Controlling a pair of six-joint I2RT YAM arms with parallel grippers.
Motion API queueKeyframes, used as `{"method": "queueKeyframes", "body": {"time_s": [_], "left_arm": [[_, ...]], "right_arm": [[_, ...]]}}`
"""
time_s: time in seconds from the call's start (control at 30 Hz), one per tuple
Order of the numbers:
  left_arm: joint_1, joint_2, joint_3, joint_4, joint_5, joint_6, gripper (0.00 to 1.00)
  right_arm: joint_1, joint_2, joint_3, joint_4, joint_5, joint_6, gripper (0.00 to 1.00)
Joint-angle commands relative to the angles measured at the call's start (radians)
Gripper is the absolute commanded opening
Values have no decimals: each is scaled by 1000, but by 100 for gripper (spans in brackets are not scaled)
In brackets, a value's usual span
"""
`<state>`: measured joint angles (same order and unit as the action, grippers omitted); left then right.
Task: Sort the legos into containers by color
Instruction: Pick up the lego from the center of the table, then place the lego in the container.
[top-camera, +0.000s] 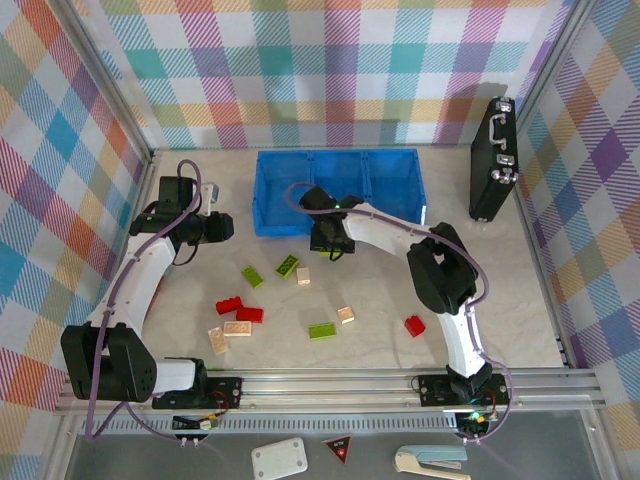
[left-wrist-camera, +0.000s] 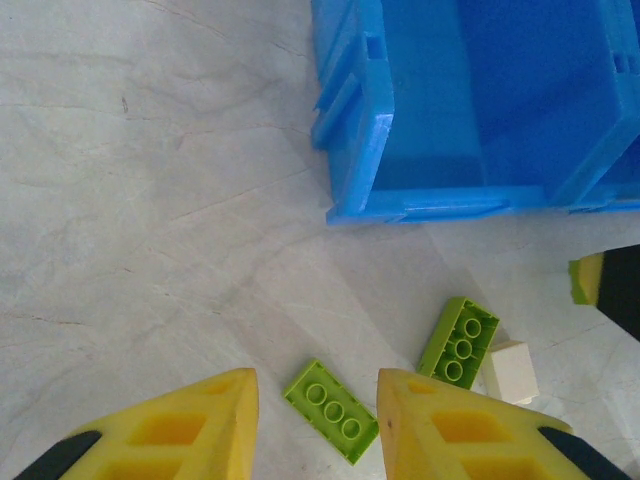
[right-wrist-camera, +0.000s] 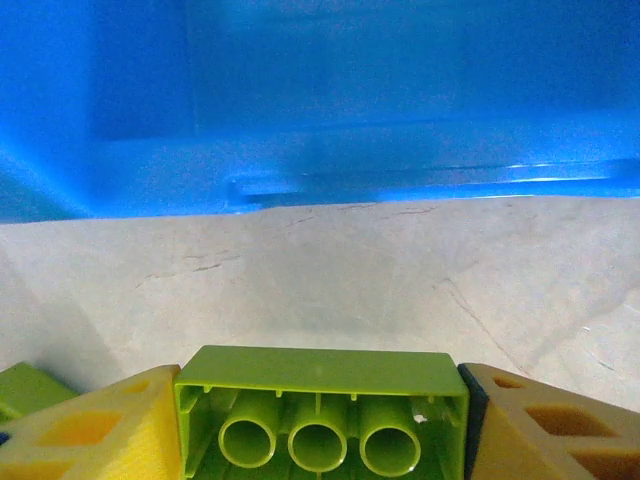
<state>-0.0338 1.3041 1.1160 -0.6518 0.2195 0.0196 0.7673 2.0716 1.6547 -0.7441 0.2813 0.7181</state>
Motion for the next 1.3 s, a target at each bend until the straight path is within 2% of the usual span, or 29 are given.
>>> {"method": "queueKeyframes", "body": {"time_s": [0.0, 0.37, 1.0, 1.27], "left_arm": [[12, -9, -1, 11, 18, 6, 36], [13, -11, -1, 11, 18, 6, 37], [13, -3, -3, 8, 13, 9, 37], [14, 7, -1, 8, 15, 9, 37]], "right_arm": [[6, -53, 5, -30, 23, -31, 65], [-34, -11, 141, -68, 7, -97, 65], [-177, 168, 340, -101, -49, -159, 65], [-193, 257, 420, -100, -68, -180, 65]]}}
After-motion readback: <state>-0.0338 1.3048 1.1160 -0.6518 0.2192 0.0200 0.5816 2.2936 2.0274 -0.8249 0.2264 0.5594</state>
